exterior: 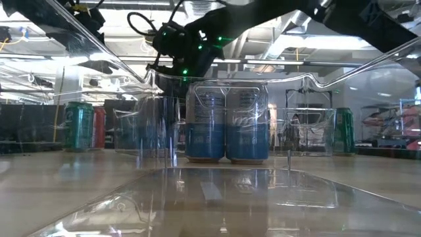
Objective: Sort soda cans
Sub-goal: Put the top blue-white soda can into the top left transparent bin
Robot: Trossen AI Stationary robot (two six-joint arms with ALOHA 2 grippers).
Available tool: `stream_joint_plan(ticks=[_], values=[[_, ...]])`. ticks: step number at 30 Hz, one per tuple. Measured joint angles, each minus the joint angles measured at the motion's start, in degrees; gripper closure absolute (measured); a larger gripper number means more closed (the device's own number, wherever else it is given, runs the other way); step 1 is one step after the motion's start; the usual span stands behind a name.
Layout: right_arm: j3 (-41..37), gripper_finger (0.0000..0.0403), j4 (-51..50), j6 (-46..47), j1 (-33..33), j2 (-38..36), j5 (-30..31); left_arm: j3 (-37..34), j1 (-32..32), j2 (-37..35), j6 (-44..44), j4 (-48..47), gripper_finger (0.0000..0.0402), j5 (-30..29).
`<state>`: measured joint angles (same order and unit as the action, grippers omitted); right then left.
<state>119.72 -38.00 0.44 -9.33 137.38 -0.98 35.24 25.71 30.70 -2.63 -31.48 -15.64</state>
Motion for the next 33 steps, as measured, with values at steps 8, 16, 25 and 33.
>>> stream_joint_plan(ticks=[8,16,25,33], values=[[-0.15,0.0293,2.96,-0.54,-0.97,1.17,0.16,0.0,0.0,0.02,-0.01,0.0,0.0068,0.0],[-0.11,0.0294,6.87,-0.45,-1.74,1.47,0.24,0.0,0.01,0.04,0.39,0.07,0.0068,-0.02],[-0.11,0.0294,7.22,-0.43,-2.07,1.34,0.31,0.0,0.0,0.04,0.87,0.07,0.0068,-0.22],[-0.11,0.0294,9.99,-0.41,-2.09,1.32,0.33,0.0,0.01,0.04,0.61,0.07,0.0068,-0.24]])
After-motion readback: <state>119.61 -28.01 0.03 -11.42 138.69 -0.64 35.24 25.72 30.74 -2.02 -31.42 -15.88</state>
